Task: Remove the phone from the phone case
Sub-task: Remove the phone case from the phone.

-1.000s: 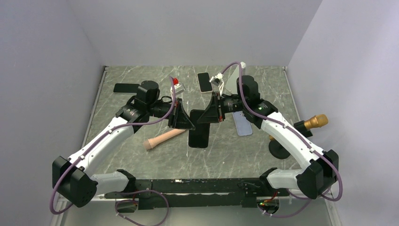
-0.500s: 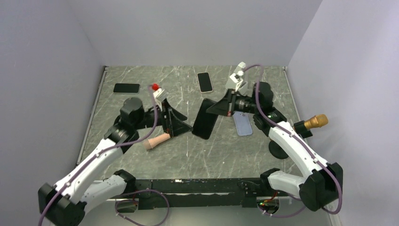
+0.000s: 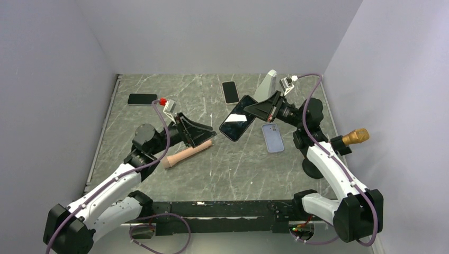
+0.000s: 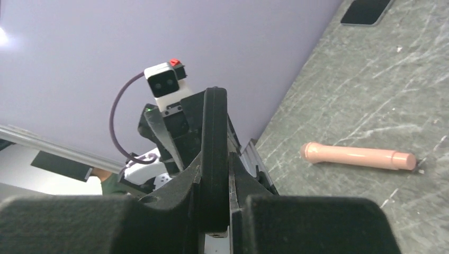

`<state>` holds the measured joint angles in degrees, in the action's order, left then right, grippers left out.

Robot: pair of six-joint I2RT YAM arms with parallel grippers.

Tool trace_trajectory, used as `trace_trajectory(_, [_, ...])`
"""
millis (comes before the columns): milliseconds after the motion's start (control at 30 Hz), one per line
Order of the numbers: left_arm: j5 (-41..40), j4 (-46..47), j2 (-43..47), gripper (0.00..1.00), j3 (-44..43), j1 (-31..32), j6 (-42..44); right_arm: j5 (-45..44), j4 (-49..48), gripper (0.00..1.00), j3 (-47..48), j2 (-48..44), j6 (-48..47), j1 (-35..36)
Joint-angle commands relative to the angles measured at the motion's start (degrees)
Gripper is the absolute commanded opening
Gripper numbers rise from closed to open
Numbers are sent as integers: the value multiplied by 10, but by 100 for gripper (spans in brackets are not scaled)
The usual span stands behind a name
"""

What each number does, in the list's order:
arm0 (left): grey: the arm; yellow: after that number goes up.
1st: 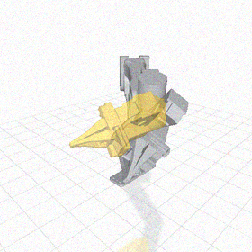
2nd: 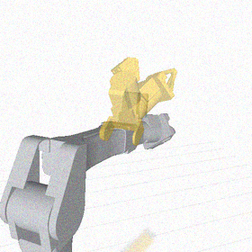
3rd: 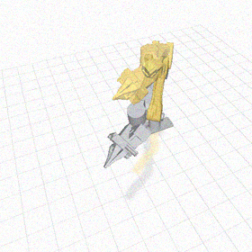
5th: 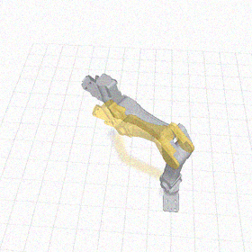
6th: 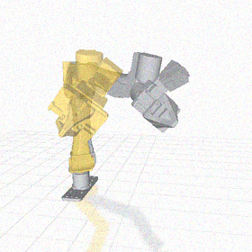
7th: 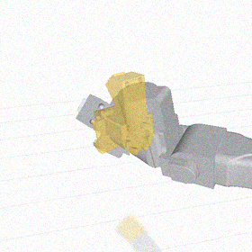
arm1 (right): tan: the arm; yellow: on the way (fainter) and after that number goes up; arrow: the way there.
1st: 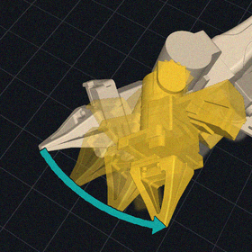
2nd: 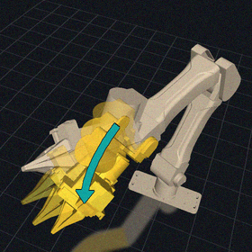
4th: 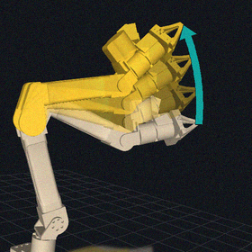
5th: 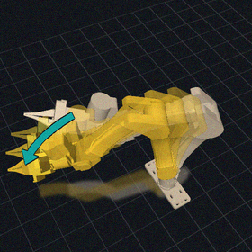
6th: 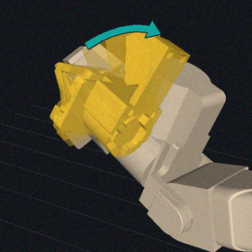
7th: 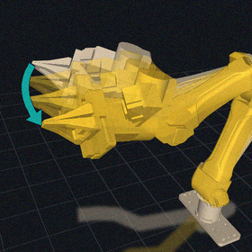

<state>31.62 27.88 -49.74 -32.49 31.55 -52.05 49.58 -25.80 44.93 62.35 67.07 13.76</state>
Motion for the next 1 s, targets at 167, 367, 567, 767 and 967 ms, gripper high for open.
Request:
trace_trajectory(167, [14,112,-50,58,-24,15,-54,6,-117,0,3,-13,69,-2])
trace_trajectory(367, [36,122,-81,57,-46,35,-43,6,-107,0,-2,-20,60,-2])
trace_trajectory(567, [49,154,-102,36,-52,45,-48,11,-130,0,-13,-18,73,-2])
trace_trajectory(767, [105,160,-121,15,-72,41,-35,35,-163,0,-15,-11,95,-2])
trace_trajectory(967, [233,295,-169,4,-93,18,-88,105,-249,0,-6,19,162,-1])
